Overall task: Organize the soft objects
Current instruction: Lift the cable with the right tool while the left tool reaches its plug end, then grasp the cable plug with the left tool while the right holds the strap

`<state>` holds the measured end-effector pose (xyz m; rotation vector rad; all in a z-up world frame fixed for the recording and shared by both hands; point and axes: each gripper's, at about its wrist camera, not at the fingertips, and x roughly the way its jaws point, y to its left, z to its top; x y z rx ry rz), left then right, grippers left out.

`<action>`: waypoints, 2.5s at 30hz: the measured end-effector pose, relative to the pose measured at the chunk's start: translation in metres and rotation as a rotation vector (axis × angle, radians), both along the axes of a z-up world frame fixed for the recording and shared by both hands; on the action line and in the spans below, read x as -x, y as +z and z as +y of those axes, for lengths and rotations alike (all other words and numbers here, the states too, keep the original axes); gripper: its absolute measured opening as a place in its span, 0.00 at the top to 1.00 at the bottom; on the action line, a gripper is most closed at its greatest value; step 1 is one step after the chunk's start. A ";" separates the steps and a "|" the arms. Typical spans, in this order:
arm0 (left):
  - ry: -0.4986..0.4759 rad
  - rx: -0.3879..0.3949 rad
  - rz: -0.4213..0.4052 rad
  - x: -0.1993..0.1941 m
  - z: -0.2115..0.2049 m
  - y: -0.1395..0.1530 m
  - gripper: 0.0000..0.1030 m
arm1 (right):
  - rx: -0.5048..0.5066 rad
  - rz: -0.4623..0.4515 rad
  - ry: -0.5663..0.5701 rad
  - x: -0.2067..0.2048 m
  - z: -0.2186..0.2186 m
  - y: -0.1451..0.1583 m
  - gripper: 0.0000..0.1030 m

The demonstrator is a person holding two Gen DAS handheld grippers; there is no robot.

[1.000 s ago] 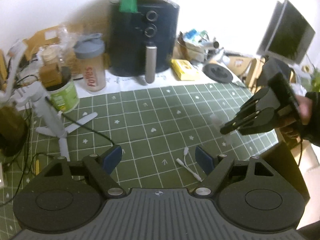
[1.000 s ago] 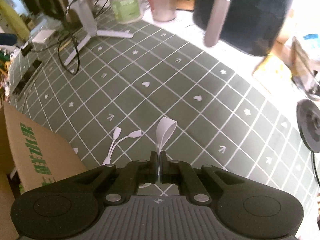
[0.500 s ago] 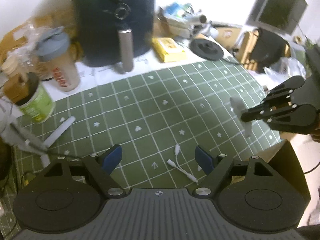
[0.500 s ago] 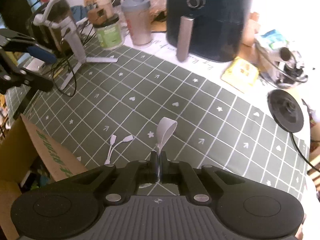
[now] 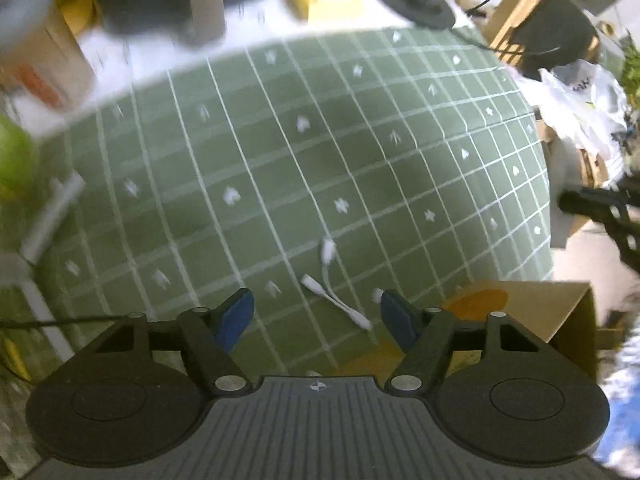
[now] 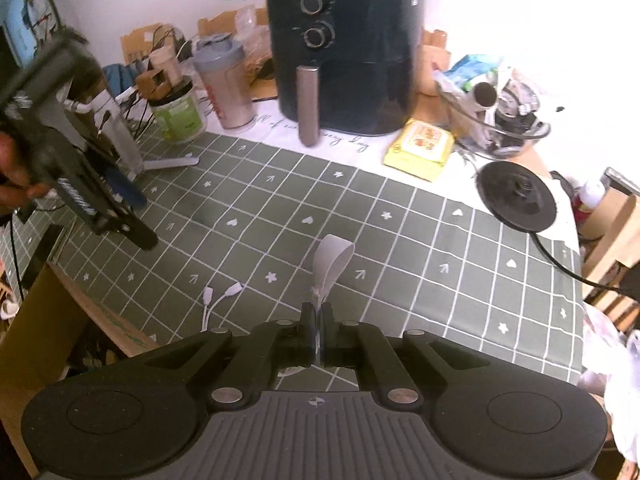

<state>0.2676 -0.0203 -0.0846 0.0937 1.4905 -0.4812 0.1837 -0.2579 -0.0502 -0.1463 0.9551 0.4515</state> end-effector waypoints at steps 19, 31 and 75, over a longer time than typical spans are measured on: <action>0.175 -0.099 0.385 -0.031 -0.021 -0.125 0.72 | -0.008 -0.031 -0.124 0.033 -0.034 0.008 0.96; 0.090 -0.173 0.158 -0.027 -0.042 -0.115 0.95 | 0.011 -0.028 -0.124 0.044 -0.034 0.005 0.96; 0.019 -0.071 -0.233 0.007 -0.027 -0.005 0.95 | -0.146 -0.016 -0.167 0.067 -0.051 0.037 0.96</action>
